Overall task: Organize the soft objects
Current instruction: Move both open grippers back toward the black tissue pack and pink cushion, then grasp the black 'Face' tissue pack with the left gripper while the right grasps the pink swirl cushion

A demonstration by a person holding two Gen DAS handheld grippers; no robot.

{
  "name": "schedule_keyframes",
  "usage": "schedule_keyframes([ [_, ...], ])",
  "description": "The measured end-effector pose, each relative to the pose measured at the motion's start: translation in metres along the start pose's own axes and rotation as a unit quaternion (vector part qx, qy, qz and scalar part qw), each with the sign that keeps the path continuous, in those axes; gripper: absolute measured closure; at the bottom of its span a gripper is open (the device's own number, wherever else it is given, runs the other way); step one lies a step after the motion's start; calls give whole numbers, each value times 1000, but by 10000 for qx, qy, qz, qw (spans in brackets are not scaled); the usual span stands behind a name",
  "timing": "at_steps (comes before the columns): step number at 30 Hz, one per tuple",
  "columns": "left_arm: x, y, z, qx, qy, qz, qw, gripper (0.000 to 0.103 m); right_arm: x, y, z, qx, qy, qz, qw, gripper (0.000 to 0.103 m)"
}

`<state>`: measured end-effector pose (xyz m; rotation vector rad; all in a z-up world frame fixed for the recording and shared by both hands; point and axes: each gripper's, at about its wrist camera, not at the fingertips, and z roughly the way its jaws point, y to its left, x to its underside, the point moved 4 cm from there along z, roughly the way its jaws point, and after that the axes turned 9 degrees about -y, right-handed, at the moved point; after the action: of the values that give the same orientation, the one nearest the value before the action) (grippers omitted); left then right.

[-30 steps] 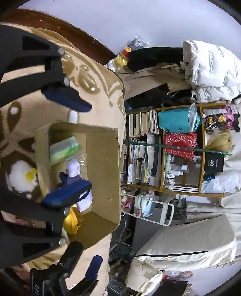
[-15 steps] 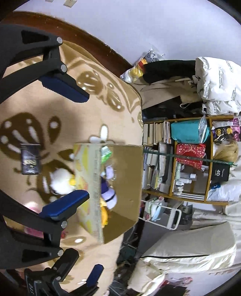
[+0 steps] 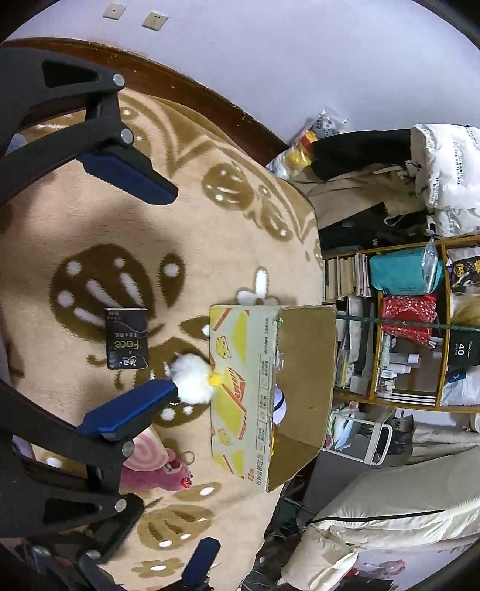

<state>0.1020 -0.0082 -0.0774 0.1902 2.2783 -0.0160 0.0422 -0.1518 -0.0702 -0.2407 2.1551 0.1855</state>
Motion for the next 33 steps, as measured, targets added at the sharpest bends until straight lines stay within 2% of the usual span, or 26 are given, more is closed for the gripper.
schedule_keyframes([
  [9, 11, 0, 18, 53, 325, -49, 9994, 8, 12, 0, 16, 113, 217, -112, 9996, 0],
  [22, 26, -9, 56, 217, 933, -141, 9953, 9, 33, -15, 56, 197, 872, 237, 9957, 0],
  [33, 35, -19, 81, 326, 1316, -93, 9907, 9, 56, -23, 83, 189, 1516, 572, 9866, 0],
])
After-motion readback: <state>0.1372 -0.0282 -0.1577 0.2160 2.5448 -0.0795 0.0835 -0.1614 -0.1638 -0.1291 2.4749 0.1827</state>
